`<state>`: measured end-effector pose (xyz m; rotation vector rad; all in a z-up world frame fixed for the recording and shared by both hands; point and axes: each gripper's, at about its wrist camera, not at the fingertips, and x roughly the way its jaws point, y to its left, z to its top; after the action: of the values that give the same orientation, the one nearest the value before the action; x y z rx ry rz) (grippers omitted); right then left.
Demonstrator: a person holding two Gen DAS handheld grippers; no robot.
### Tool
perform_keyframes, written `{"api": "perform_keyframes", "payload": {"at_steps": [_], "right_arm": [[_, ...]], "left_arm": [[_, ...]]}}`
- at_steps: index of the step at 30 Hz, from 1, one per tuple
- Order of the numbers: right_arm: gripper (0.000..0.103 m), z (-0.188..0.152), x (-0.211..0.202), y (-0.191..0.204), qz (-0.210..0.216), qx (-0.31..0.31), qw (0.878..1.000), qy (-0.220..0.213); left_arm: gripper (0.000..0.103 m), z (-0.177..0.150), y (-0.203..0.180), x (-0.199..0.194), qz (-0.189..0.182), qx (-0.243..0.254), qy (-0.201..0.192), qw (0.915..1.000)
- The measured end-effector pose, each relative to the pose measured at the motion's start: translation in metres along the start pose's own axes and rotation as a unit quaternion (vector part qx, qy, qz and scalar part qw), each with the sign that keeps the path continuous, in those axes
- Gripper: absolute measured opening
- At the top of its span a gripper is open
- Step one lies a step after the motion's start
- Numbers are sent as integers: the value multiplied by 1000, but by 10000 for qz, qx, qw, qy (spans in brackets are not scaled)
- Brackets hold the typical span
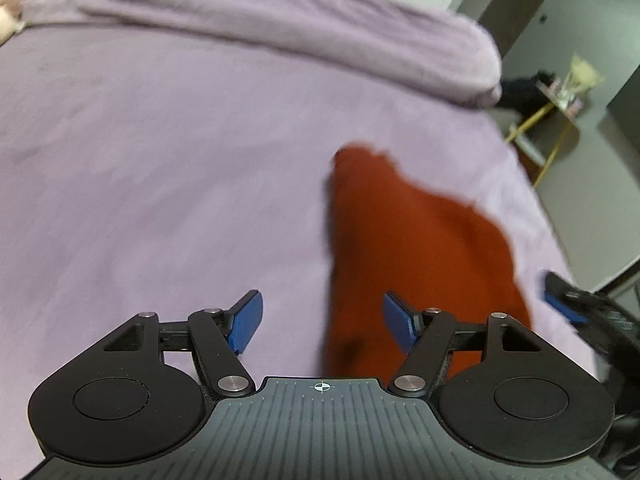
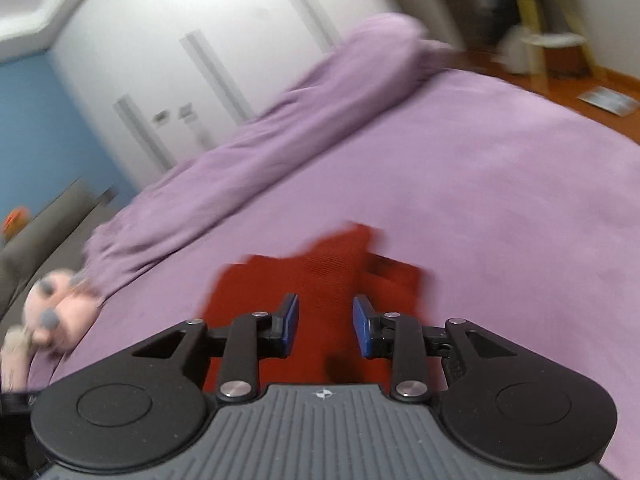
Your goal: Fold small clothes
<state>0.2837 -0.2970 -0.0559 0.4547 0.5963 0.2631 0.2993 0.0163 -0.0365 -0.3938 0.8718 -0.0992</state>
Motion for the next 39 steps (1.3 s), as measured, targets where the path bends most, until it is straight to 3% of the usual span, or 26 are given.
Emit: {"api": "perform_keyframes", "payload": {"at_steps": [4,7,9,11,12,14,16,18,19,22,26,30,31,35,39], "right_arm": [[30,22,72,25,-367,-681,9965,309],[27,17,117,14,-1010,-1103,9855,798],[28,14,112,7,-1166,-1223,9843,510],[45,15,92,2,-1675,-1228,9778,264],[72,13,77,-6,-1791,-1201,9764,122],[78,9,47,-28,-1401,-833,9866,122],[81,7,27,-60,-502,-27,9974,515],[81,0,22,-86,460,966,9895,973],[81,-4,22,-94,713,1298,9825,1132],[81,-10,34,-96,691,1360,9789,1361],[74,-14,59,-89,1085,1742,9675,1478],[43,-23,77,-85,974,1788,9668,1545],[38,-25,79,-84,1013,1925,9637,1547],[36,-27,76,-74,1397,2187,9535,1532],[36,-42,86,-39,1831,2251,9371,1940]], "left_arm": [[77,19,-28,34,-57,148,-182,9997],[78,19,-38,67,65,333,-25,9994],[84,17,-33,84,65,411,151,9990],[85,13,-20,82,-99,337,170,9992],[85,12,-12,77,-269,299,181,9990],[85,10,7,69,-696,258,282,9968],[85,8,26,63,-1089,-15,376,9933],[83,8,38,69,-1407,-460,600,9872],[83,6,41,74,-1494,-673,701,9840],[78,5,34,91,-1721,-825,917,9773],[77,7,16,107,-1644,-657,1080,9783],[57,7,20,116,-1686,-978,1113,9745],[55,7,19,113,-1694,-969,1068,9749],[51,12,19,85,-1857,-928,844,9746],[51,10,37,34,-1827,-1071,574,9756]]}}
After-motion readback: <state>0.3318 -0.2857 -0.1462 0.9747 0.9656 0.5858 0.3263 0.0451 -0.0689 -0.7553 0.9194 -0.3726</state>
